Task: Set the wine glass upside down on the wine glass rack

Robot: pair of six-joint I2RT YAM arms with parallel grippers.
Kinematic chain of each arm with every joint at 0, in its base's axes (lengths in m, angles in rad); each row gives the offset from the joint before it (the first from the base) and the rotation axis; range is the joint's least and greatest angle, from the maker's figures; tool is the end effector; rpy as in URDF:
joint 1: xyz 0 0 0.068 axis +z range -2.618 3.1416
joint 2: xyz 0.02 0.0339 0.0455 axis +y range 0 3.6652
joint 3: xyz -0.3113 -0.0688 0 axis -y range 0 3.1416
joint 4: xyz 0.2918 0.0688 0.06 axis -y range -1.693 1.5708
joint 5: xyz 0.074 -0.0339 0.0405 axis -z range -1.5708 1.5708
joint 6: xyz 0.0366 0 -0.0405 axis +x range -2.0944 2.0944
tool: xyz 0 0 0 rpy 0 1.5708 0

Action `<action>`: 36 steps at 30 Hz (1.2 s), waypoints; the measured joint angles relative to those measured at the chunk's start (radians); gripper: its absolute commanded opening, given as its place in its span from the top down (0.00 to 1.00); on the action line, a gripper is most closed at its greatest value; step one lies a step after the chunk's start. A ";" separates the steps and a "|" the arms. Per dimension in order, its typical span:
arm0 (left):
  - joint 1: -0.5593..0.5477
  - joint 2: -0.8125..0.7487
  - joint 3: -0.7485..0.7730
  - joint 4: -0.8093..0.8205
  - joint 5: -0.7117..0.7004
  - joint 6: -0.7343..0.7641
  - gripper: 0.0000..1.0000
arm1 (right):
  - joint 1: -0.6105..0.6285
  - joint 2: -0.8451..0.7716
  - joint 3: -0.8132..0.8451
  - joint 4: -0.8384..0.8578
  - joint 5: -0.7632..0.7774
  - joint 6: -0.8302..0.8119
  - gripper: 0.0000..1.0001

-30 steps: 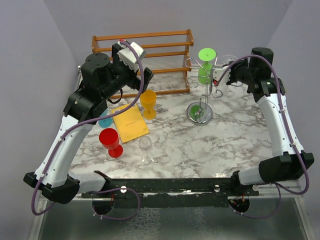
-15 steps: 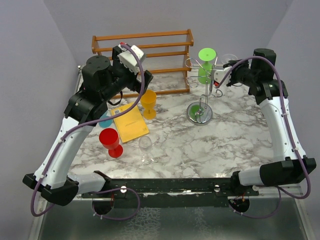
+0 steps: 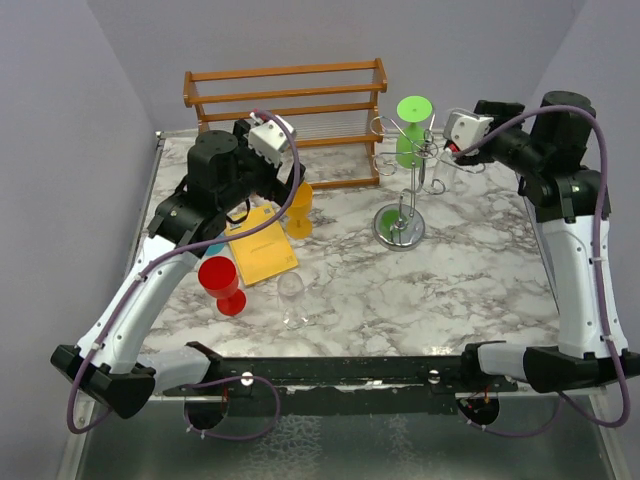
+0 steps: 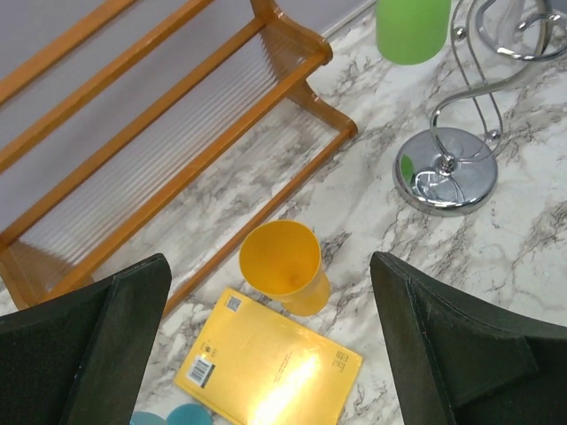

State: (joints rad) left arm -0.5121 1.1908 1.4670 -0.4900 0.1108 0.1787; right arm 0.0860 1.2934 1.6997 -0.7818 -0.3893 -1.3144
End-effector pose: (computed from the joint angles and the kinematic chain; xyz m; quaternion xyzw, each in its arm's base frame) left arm 0.2393 -0.1391 0.5165 0.2959 0.7196 -0.1465 0.6108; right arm 0.2772 0.0378 0.5438 -0.6058 0.5501 -0.1875 0.5433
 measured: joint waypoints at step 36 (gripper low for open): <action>0.170 0.576 0.066 -0.109 0.075 0.024 0.69 | 0.000 -0.247 -0.145 0.114 -0.001 0.724 0.17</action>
State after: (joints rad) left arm -0.3424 1.7664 1.5333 -0.5987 0.1860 0.2031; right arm 0.0860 1.0462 1.5543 -0.6674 -0.3901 -0.5907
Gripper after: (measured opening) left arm 0.455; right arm 0.831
